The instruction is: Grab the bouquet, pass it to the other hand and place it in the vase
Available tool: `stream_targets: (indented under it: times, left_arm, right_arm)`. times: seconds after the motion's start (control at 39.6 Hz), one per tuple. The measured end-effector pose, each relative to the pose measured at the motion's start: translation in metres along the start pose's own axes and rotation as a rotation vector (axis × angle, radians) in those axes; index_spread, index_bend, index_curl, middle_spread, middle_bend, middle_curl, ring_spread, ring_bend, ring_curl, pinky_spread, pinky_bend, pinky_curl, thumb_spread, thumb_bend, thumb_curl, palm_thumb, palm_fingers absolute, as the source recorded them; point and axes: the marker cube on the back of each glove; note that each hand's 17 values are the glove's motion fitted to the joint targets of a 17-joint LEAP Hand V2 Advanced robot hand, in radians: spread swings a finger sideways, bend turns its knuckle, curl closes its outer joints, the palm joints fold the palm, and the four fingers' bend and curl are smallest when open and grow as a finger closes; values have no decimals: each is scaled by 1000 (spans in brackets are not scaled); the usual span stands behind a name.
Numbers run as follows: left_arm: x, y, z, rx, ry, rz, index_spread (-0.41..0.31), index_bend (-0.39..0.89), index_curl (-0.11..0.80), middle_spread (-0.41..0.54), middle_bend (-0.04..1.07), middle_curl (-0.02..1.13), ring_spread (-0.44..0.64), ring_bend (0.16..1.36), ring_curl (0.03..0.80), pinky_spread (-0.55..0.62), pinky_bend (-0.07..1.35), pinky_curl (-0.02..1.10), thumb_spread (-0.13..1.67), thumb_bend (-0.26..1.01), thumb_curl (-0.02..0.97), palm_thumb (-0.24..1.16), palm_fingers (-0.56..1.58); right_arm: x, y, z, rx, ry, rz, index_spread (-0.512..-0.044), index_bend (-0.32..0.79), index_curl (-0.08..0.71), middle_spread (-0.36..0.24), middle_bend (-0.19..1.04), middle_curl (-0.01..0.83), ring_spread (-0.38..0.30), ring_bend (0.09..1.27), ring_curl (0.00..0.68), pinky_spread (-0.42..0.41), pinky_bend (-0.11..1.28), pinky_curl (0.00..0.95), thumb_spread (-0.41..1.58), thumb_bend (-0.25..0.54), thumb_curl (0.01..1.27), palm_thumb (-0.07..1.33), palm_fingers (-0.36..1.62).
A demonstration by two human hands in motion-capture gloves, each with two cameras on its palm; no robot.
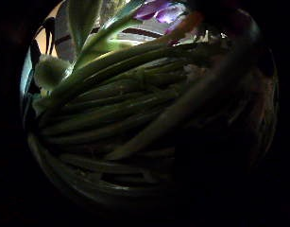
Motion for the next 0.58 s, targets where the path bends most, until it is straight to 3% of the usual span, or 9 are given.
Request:
stream_targets:
  times: [0.08, 0.1, 0.13, 0.15, 0.18, 0.2, 0.28, 0.35, 0.58]
  left_arm:
    - [-36, -11, -11, -157, -78, 6, -283, 211, 606, -299, 443, 581, -320, 444, 477, -252, 204, 475, 511, -99, 704, 830, 1174]
    - [-53, -11, -17, -216, -119, -10, -284, 226, 611, -297, 432, 577, -319, 429, 472, -253, 220, 482, 444, -43, 727, 899, 1188]
    - [-73, -9, -24, -271, -171, -27, -245, 127, 592, -272, 405, 580, -278, 420, 474, -180, 121, 452, 583, -152, 655, 706, 801]
    - [-95, -5, -33, -317, -230, -47, -219, 109, 594, -244, 419, 613, -243, 399, 500, -110, 104, 467, 615, -139, 635, 669, 571]
    - [-117, 0, -41, -355, -292, -68, -139, -11, 558, -144, 283, 597, -103, 378, 526, 24, 198, 509, 633, -151, 610, 601, 114]
    - [-137, 5, -48, -383, -351, -89, -99, -11, 557, -86, 289, 651, -42, 423, 588, 80, 270, 563, 660, -132, 593, 575, -14]
    - [-185, 20, -61, -429, -465, -136, -17, -25, 470, 64, 130, 556, 108, 429, 512, 215, 309, 509, 717, -88, 555, 527, -138]
    - [-217, 29, -66, -440, -466, -154, 40, -15, 394, 164, 111, 447, 216, 434, 436, 316, 314, 445, 761, -58, 527, 513, -136]
    - [-220, 35, -70, -393, -462, -103, 110, 58, 297, 292, 165, 386, 389, 497, 394, 447, 341, 406, 854, -25, 477, 576, -118]
  right_arm:
    - [15, -8, 1, 43, 56, -110, -282, 136, 328, -172, 211, 464, -174, 260, 402, -5, 258, 362, 1054, -19, 519, 878, 775]
    - [21, -10, 2, 52, 66, -150, -282, 136, 327, -172, 210, 463, -174, 259, 403, -5, 256, 362, 1055, -19, 519, 878, 776]
    - [24, -10, 2, 42, 56, -173, -282, 137, 327, -172, 210, 464, -174, 259, 403, -5, 251, 361, 1055, -19, 518, 878, 775]
    - [26, -8, 2, 14, 29, -182, -282, 138, 327, -172, 211, 464, -171, 253, 401, -9, 251, 362, 1055, -19, 518, 878, 774]
    - [28, -5, 2, -23, -4, -180, -281, 143, 329, -169, 214, 465, -170, 250, 402, -9, 241, 359, 1056, -19, 517, 878, 770]
    - [29, -2, 1, -60, -30, -165, -281, 142, 330, -168, 214, 465, -170, 248, 403, -10, 240, 361, 1056, -19, 517, 878, 771]
    - [39, 4, -3, -125, -27, -77, -280, 146, 331, -165, 210, 464, -168, 238, 401, -11, 232, 362, 1056, -18, 516, 881, 767]
    - [51, 7, -8, -143, -13, -22, -278, 150, 333, -164, 206, 464, -162, 227, 399, -8, 225, 361, 1056, -15, 516, 887, 765]
    - [62, 11, -1, -188, -53, 90, -271, 154, 340, -154, 192, 458, -152, 207, 395, -5, 211, 362, 1055, -16, 520, 900, 775]
